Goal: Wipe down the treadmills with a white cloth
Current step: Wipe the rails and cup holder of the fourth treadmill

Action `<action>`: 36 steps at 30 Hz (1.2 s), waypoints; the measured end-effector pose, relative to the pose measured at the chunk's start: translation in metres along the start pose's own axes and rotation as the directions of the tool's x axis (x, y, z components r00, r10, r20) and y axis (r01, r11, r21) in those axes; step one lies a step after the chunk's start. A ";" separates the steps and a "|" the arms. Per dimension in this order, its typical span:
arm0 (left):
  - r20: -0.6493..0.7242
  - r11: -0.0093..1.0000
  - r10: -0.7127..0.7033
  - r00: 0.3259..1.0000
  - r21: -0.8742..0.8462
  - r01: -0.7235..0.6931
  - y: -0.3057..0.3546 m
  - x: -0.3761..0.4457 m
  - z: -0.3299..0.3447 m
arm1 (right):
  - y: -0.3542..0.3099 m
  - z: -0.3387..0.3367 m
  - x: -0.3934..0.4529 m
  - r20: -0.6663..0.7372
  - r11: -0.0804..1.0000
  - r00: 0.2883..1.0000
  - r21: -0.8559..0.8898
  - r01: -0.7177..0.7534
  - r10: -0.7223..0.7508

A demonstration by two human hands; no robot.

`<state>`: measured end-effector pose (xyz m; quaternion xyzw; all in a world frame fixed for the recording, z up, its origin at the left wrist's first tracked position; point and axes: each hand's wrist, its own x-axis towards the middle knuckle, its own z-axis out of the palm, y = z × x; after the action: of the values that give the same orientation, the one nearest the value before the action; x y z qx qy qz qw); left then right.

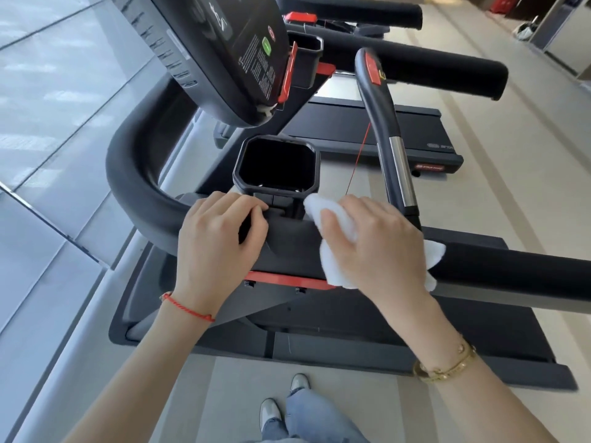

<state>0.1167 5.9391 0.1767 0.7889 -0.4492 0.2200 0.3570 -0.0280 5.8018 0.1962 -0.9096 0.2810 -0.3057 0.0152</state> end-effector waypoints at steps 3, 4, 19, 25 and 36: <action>0.000 1.000 -0.011 1.000 -0.009 0.011 0.002 0.002 -0.001 | -0.001 -0.005 0.004 0.011 0.999 0.999 -0.010 -0.034 0.034; 0.007 1.000 -0.023 1.000 -0.008 0.023 0.003 0.003 -0.002 | -0.001 -0.005 0.005 0.031 1.000 0.999 -0.006 -0.021 0.021; 0.056 0.974 -0.207 0.977 -0.083 0.211 -0.010 0.058 -0.004 | 0.030 0.002 0.077 0.166 0.920 0.983 0.369 -0.132 0.075; 0.226 0.964 -0.260 0.939 0.012 0.265 -0.033 0.079 0.002 | 0.014 0.034 0.089 0.456 0.928 0.890 0.324 -0.184 0.018; 0.408 0.961 -0.225 0.885 -0.055 0.270 -0.043 0.078 0.001 | 0.015 0.061 0.143 0.556 0.927 0.827 0.348 -0.138 -0.086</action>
<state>0.1931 5.9103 0.2123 0.8469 -0.4194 -0.0175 0.3264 0.0922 5.7058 0.2222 -0.9349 0.2133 -0.0724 0.2742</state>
